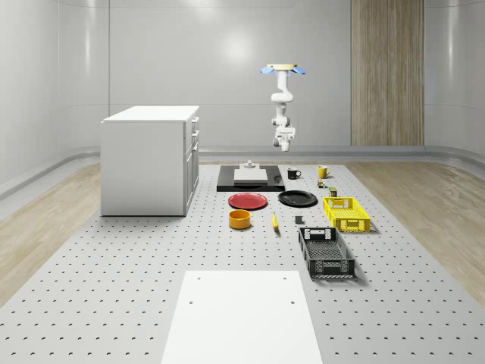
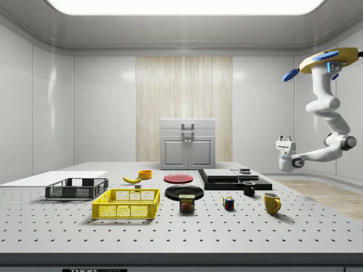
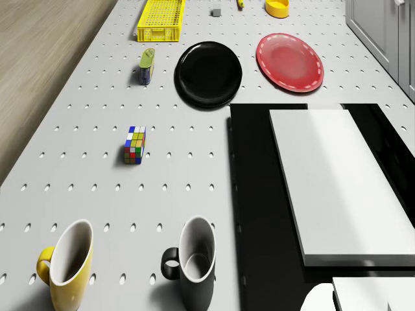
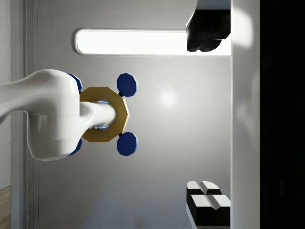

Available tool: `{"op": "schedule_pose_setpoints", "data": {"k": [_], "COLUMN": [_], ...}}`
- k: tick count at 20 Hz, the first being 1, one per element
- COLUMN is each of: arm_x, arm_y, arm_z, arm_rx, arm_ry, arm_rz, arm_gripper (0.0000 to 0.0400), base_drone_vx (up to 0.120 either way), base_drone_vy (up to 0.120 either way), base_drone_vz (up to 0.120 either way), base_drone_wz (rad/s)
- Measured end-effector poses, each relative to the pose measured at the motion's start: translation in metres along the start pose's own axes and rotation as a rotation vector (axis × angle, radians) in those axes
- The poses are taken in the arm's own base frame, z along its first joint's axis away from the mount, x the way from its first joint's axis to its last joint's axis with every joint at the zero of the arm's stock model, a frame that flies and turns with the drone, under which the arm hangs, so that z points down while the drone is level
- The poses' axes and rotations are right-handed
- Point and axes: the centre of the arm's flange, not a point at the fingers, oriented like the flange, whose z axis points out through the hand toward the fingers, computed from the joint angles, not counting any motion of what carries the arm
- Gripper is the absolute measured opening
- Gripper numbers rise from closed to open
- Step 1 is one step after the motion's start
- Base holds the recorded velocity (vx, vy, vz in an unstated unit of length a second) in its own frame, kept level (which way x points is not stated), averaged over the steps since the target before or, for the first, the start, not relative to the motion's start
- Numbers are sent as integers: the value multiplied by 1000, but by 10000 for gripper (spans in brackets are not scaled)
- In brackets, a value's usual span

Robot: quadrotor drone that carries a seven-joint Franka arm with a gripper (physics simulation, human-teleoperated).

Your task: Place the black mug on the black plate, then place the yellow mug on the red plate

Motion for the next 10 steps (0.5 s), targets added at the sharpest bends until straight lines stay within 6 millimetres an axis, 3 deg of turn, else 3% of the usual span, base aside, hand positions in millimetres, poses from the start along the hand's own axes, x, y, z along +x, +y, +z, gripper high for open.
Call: {"op": "schedule_pose_setpoints", "data": {"k": [10], "arm_x": [-1], "arm_y": [0], "arm_z": [-1], "arm_rx": [4], "arm_ry": [6], "arm_rz": [0], "arm_gripper": [400], "base_drone_vx": [120], "base_drone_vy": [0], "base_drone_vz": [0], "base_drone_wz": [0]}}
